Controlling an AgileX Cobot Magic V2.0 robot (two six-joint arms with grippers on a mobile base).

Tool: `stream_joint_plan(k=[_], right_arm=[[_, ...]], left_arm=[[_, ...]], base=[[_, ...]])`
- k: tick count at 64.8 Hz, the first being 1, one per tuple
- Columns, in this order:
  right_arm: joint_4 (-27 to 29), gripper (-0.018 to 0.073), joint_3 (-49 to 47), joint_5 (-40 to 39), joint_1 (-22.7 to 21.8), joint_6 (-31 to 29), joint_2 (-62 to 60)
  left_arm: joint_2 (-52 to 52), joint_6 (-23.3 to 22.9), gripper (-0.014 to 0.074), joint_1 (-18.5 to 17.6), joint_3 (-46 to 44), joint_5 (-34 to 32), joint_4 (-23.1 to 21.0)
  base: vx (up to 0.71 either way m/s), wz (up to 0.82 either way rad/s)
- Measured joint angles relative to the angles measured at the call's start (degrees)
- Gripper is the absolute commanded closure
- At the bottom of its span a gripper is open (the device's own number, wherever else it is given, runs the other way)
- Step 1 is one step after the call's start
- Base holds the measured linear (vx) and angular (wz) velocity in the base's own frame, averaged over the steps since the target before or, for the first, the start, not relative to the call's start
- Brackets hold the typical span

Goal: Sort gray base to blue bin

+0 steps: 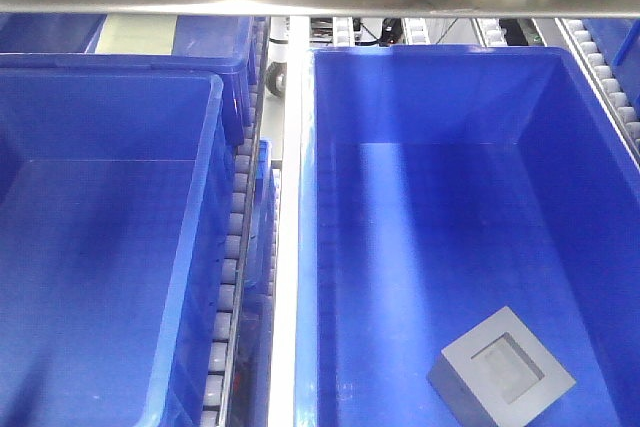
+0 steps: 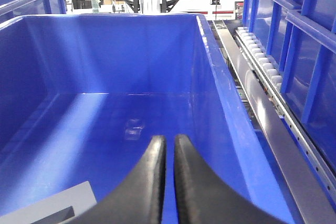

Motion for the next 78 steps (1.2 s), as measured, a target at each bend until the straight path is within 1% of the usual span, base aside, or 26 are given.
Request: stream_joint_plan(k=[14, 26, 36, 78], right_arm=[[0.0, 0.0564, 0.0, 0.0, 0.0, 0.0, 0.0], [0.0, 0.0564, 0.0, 0.0, 0.0, 0.0, 0.0], [0.0, 0.0564, 0.0, 0.0, 0.0, 0.0, 0.0], [0.0, 0.0564, 0.0, 0.0, 0.0, 0.0, 0.0]], left_arm=[[0.0, -1.05, 0.0602, 0.0, 0.0, 1.93, 0.0], [0.0, -4.16, 0.0602, 0.0, 0.0, 3.14, 0.0], [0.0, -5.42, 0.0602, 0.0, 0.0, 3.19, 0.0], [0.0, -6.45, 0.0602, 0.0, 0.0, 3.19, 0.0]], base=[[0.0, 0.0], [0.0, 0.0], [0.0, 0.0], [0.0, 0.0]])
